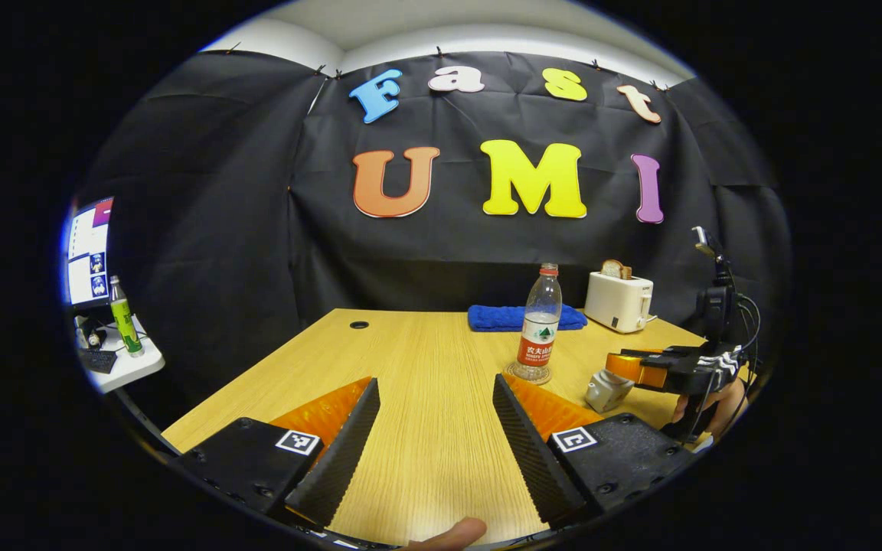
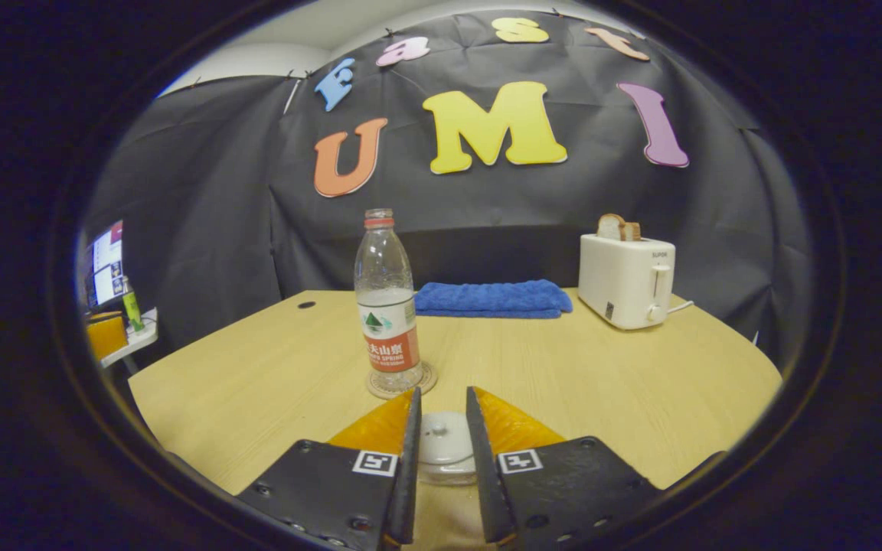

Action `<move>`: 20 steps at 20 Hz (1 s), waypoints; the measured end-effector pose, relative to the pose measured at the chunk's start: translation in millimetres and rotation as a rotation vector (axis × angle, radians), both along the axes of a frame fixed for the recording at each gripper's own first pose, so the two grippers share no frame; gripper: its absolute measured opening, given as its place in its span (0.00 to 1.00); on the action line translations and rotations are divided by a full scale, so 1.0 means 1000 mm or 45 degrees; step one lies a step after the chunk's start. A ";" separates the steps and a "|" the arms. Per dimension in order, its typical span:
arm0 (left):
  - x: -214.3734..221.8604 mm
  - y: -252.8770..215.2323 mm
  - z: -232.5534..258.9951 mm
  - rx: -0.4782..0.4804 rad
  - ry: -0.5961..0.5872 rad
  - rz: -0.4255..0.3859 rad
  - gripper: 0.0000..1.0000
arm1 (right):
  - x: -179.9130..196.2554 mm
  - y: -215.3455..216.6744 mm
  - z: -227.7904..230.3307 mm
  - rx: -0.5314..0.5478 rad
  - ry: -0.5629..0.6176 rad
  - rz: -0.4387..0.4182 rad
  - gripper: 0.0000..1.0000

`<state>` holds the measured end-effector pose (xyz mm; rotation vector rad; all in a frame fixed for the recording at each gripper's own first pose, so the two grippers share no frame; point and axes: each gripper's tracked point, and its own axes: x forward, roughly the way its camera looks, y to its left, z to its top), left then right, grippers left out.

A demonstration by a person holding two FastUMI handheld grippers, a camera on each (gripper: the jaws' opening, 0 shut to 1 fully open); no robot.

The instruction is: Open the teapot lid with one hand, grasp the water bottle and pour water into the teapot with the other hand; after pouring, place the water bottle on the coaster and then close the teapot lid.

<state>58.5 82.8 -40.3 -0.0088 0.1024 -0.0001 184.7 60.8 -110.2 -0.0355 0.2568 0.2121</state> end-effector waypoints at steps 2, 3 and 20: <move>0.000 -0.001 -0.001 0.016 0.004 0.001 0.94 | -0.006 -0.008 0.008 -0.009 -0.018 -0.025 0.45; 0.000 -0.003 0.000 0.023 0.005 -0.001 0.94 | -0.010 -0.010 0.013 -0.011 -0.032 -0.034 0.64; -0.022 -0.031 0.029 0.025 -0.055 0.002 0.94 | -0.143 -0.124 0.109 -0.067 -0.249 -0.237 0.98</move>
